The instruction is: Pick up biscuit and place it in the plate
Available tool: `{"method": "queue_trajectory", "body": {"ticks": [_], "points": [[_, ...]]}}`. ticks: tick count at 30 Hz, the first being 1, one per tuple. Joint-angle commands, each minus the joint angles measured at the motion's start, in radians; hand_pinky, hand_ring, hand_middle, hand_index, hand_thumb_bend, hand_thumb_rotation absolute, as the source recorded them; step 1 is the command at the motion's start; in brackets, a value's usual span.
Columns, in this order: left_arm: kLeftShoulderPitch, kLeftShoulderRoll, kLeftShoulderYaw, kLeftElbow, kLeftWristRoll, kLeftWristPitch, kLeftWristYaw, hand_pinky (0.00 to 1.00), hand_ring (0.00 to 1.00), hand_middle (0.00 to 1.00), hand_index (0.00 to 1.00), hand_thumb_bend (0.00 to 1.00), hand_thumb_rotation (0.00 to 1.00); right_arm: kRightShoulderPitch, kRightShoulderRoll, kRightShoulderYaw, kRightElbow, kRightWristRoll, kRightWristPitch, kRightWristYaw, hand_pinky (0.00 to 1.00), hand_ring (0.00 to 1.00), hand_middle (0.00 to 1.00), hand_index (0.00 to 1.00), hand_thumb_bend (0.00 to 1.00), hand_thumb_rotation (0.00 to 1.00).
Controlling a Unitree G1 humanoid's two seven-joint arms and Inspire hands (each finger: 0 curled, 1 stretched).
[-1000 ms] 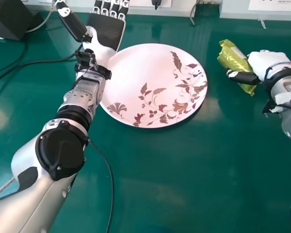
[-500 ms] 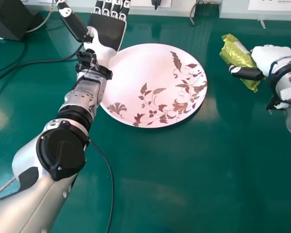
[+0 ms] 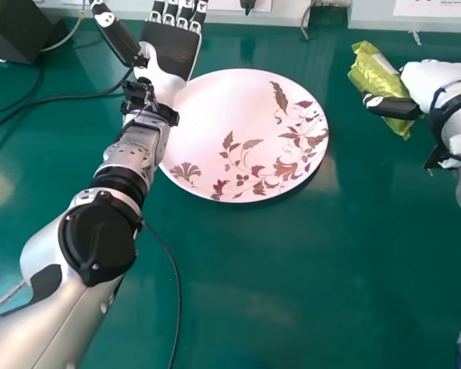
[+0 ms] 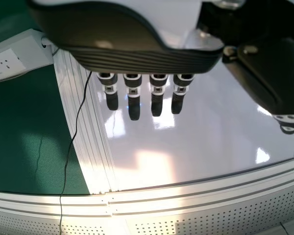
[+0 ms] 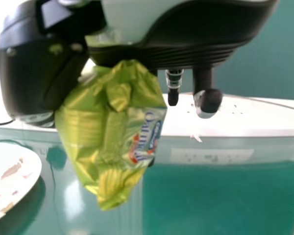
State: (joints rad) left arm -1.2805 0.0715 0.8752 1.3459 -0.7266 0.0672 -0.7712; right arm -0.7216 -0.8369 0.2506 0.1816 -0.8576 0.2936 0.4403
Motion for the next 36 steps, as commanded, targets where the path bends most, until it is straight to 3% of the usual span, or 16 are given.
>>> {"method": "queue_trajectory", "body": {"ticks": [1,5,28,36], "points": [[-0.016,-0.002,0.0,-0.001,-0.005,0.009,-0.019,0.98,0.94,1.0,1.0,1.0,0.51,0.012,-0.027,-0.021,-0.045,-0.007,0.009,0.022,0.0,0.0,0.0,0.47,0.51,0.05],[-0.017,-0.003,0.003,-0.001,-0.007,0.003,-0.016,0.92,0.93,1.0,1.0,1.0,0.49,0.023,-0.035,-0.037,-0.098,-0.02,0.014,0.05,0.0,0.0,0.0,0.47,0.51,0.05],[-0.021,-0.011,-0.001,-0.001,-0.003,-0.001,-0.013,0.94,0.95,1.0,1.0,1.0,0.43,0.05,-0.007,-0.078,-0.323,-0.079,0.069,0.149,0.0,0.0,0.0,0.47,0.51,0.04],[-0.021,-0.012,-0.009,-0.001,0.005,-0.004,-0.019,0.94,0.93,1.0,1.0,1.0,0.43,0.063,0.002,-0.085,-0.338,-0.077,0.038,0.116,0.0,0.0,0.0,0.47,0.51,0.05]]}}
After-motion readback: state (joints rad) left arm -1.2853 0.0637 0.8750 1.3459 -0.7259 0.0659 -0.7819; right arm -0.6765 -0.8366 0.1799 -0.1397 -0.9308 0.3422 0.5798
